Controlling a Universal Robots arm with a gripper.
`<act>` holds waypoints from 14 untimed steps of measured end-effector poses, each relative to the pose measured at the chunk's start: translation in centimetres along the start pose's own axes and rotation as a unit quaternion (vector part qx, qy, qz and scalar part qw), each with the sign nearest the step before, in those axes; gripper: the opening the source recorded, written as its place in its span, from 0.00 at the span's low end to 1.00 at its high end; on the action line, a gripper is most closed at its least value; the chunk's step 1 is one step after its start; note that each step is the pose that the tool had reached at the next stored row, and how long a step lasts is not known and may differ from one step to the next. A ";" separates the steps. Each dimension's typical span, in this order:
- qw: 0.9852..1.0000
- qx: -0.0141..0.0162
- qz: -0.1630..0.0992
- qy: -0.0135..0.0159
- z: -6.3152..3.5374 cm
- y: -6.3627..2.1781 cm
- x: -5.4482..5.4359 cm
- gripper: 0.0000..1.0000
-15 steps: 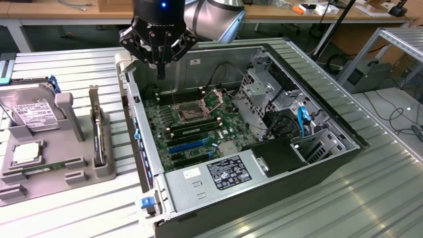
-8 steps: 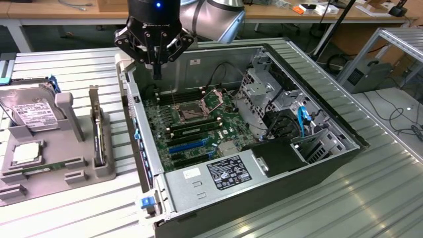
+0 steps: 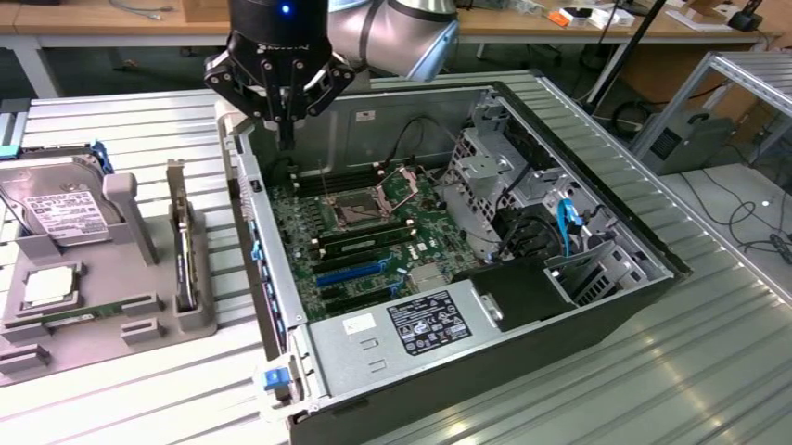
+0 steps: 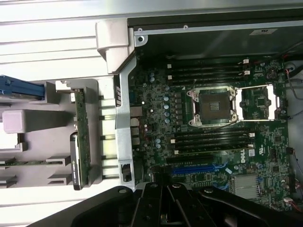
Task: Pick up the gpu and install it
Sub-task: 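Reach for the gpu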
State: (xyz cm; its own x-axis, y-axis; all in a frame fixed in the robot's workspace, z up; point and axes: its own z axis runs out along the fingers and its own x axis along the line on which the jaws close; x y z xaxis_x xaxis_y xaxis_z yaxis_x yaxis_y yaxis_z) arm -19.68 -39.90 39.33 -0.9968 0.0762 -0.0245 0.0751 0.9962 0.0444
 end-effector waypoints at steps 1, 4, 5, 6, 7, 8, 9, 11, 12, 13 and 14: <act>1.000 0.000 0.000 0.000 0.00 -0.01 0.1 0.11; 1.000 0.000 0.000 0.000 -0.01 -0.03 0.4 0.11; 1.000 0.000 0.000 0.000 -0.01 -0.03 0.5 0.11; 1.000 0.000 0.000 0.000 -0.02 -0.04 0.5 0.11; 1.000 0.000 0.000 0.000 -0.02 -0.04 0.6 0.11; 1.000 0.000 0.000 0.000 -0.02 -0.05 0.7 0.11; 1.000 0.000 0.000 0.000 -0.02 -0.05 0.7 0.11; 1.000 0.000 0.000 0.000 -0.03 -0.07 0.9 0.11; 1.000 0.000 0.000 0.000 -0.03 -0.07 1.0 0.11; 1.000 0.000 0.000 0.000 -0.03 -0.08 1.1 0.11; 1.000 0.000 0.000 0.000 -0.03 -0.09 1.2 0.11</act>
State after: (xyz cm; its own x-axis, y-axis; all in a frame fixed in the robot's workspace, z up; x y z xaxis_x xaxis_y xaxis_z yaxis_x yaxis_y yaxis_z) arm -20.86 -39.90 39.33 -0.9968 0.0762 -0.0245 0.0750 0.9962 0.0443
